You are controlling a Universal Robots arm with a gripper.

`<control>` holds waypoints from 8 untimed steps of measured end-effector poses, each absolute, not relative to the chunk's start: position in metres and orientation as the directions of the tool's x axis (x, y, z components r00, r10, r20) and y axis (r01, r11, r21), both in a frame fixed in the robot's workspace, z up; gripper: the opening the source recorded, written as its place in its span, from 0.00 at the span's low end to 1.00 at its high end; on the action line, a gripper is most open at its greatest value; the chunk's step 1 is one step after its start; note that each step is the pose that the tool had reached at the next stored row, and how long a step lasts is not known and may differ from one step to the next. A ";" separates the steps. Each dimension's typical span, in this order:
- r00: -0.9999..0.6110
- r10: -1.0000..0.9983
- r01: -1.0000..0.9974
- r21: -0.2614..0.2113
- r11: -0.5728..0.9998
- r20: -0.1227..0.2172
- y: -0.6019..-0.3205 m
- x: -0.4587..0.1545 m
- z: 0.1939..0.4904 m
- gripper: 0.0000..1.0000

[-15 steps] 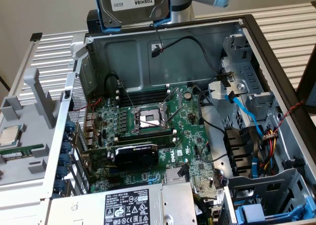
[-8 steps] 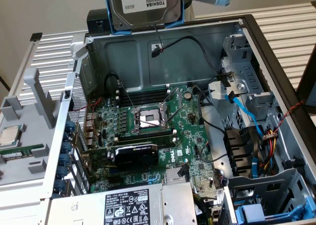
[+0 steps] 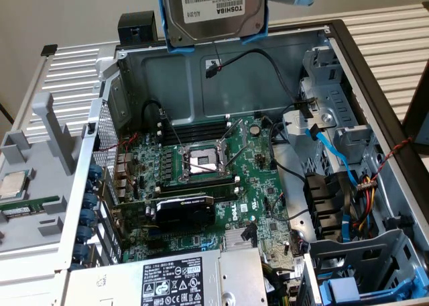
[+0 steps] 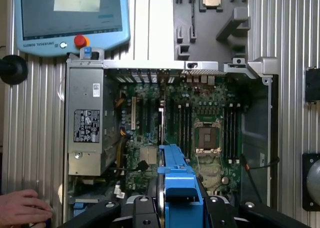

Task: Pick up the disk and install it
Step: 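Pick up the disk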

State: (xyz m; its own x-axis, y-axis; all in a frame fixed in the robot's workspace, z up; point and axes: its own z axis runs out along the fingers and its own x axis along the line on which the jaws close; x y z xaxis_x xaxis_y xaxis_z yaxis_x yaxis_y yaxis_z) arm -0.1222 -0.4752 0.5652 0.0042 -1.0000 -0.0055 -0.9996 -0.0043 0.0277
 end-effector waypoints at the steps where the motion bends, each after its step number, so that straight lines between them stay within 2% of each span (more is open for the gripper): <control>1: 0.004 -1.000 -1.000 0.028 -0.004 -0.006 -0.476 -0.122 0.565 0.37; 8: 0.004 -1.000 -1.000 0.029 -0.005 -0.011 -0.478 -0.115 0.565 0.37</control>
State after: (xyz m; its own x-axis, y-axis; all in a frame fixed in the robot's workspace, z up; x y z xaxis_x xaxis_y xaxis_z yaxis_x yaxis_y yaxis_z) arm -0.1146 -0.4776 0.5653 0.0043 -0.9999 -0.0105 -0.9996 -0.0046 0.0286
